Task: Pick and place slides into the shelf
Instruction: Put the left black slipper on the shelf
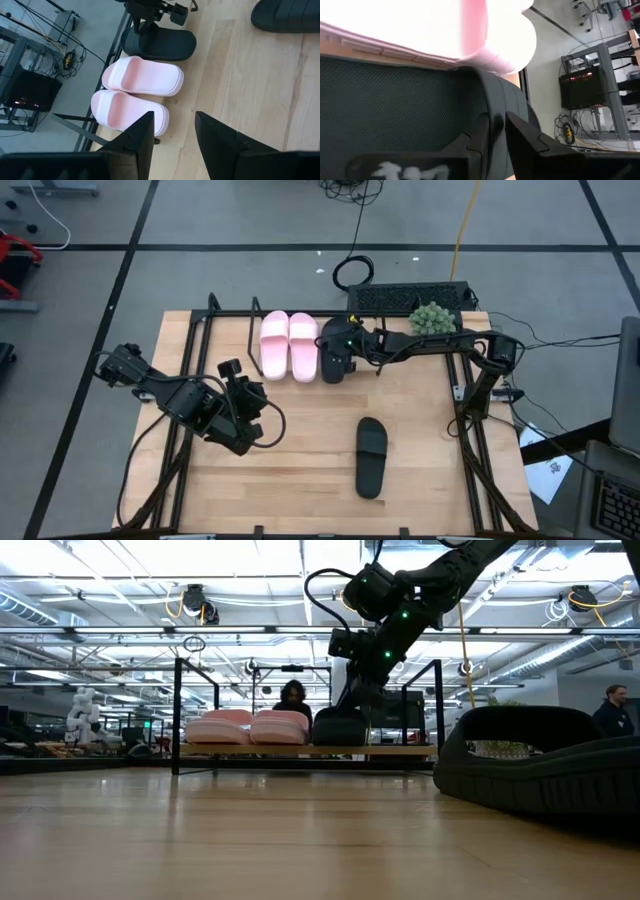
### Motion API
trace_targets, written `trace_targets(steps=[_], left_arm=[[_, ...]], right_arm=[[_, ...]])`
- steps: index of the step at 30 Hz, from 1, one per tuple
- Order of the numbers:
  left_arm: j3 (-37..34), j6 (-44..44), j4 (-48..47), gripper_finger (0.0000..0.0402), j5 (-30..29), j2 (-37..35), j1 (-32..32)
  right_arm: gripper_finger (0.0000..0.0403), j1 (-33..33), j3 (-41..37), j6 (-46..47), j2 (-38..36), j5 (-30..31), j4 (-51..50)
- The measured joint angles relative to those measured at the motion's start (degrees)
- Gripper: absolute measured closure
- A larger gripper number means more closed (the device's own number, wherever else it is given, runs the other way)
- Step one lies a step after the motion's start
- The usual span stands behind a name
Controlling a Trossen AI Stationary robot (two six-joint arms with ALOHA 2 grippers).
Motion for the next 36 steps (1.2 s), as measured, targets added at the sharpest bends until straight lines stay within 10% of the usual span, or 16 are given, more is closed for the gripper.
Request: trace_targets(steps=[36], left_arm=[[0.0, 0.0, 0.0, 0.0256, 0.0, 0.0, 0.0]], right_arm=[[0.0357, -0.9, -3.2, -3.8, -0.1, 0.3, 2.5]])
